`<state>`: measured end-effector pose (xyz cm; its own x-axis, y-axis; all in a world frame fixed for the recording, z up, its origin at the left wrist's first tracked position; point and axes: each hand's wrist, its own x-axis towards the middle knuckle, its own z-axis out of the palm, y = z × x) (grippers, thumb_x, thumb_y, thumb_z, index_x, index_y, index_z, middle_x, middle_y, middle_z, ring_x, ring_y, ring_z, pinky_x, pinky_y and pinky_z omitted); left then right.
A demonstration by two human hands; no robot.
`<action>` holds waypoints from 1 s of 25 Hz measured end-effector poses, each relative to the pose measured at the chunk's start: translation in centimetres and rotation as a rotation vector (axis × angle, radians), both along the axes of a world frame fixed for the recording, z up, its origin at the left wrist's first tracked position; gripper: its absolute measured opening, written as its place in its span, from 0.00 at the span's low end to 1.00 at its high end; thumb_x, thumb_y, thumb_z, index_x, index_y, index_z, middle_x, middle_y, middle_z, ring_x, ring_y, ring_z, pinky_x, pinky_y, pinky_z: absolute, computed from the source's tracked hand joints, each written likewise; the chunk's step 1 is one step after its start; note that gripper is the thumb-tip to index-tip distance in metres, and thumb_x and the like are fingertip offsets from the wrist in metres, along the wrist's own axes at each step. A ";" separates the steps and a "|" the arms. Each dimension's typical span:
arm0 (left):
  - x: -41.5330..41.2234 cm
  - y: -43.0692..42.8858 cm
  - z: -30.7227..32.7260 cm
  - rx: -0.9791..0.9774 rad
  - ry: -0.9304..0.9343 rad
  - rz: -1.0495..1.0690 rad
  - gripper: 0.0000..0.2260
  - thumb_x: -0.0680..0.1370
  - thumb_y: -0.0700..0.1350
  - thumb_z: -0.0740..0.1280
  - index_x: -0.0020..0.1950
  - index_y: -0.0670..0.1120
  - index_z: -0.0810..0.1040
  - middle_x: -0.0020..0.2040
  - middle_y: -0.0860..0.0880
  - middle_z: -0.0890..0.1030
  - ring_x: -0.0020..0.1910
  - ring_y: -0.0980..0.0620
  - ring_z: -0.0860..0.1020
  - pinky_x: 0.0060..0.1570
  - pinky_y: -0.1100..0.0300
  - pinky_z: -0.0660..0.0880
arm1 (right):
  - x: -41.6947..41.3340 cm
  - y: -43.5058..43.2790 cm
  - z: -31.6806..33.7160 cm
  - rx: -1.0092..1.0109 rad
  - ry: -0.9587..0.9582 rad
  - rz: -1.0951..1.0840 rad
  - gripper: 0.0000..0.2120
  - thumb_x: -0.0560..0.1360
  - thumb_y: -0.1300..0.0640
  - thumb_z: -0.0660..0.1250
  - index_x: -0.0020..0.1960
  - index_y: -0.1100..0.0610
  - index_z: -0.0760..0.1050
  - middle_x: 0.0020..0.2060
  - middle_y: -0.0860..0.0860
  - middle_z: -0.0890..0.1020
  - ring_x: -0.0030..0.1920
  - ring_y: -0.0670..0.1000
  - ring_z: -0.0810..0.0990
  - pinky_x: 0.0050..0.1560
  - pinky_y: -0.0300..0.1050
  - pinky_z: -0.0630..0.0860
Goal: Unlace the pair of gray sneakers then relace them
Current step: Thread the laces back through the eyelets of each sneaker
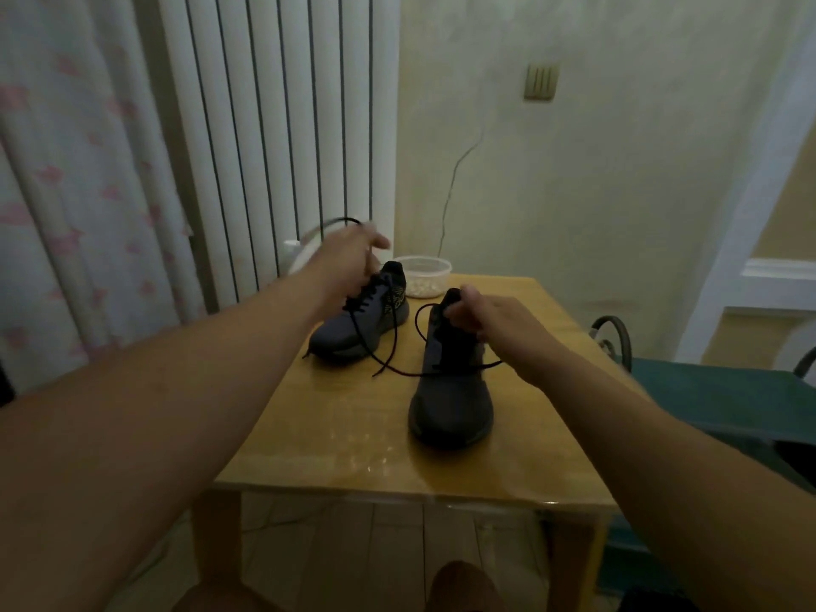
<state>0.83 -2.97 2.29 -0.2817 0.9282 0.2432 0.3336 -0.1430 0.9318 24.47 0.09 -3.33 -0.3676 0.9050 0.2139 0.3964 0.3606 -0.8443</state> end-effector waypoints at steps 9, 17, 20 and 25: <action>2.5 -2.3 -4.4 -0.287 0.773 -0.343 0.19 0.88 0.49 0.56 0.50 0.44 0.83 0.40 0.48 0.83 0.39 0.52 0.79 0.47 0.56 0.74 | -5.0 0.7 0.9 -0.396 0.381 0.113 0.12 0.85 0.54 0.61 0.53 0.59 0.81 0.45 0.55 0.85 0.44 0.52 0.83 0.49 0.49 0.76; 3.2 -1.6 -5.2 -0.030 0.236 -0.282 0.18 0.87 0.53 0.57 0.64 0.45 0.81 0.58 0.45 0.82 0.57 0.47 0.80 0.56 0.56 0.78 | -5.3 -1.0 0.4 -0.124 0.179 0.025 0.12 0.85 0.58 0.61 0.53 0.60 0.83 0.43 0.58 0.87 0.46 0.58 0.86 0.48 0.52 0.83; 5.0 -1.5 -5.3 0.114 0.099 -0.184 0.13 0.88 0.48 0.60 0.65 0.47 0.83 0.57 0.48 0.84 0.55 0.53 0.82 0.46 0.65 0.81 | -6.4 -1.4 -0.1 -0.101 0.198 0.044 0.11 0.84 0.60 0.62 0.56 0.61 0.83 0.44 0.58 0.87 0.49 0.59 0.87 0.50 0.53 0.84; 2.9 -0.9 -8.0 0.133 -0.143 -0.018 0.14 0.89 0.48 0.56 0.61 0.46 0.80 0.38 0.50 0.77 0.33 0.53 0.73 0.32 0.58 0.71 | -3.4 1.2 -0.7 0.193 -0.107 -0.178 0.09 0.81 0.54 0.66 0.52 0.53 0.85 0.46 0.50 0.86 0.49 0.53 0.84 0.54 0.57 0.82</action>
<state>3.72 -3.85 -5.75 -0.3060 0.8958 0.3225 0.1952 -0.2725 0.9421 21.11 1.27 -4.04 -0.2364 0.9036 0.3573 0.5514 0.4276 -0.7164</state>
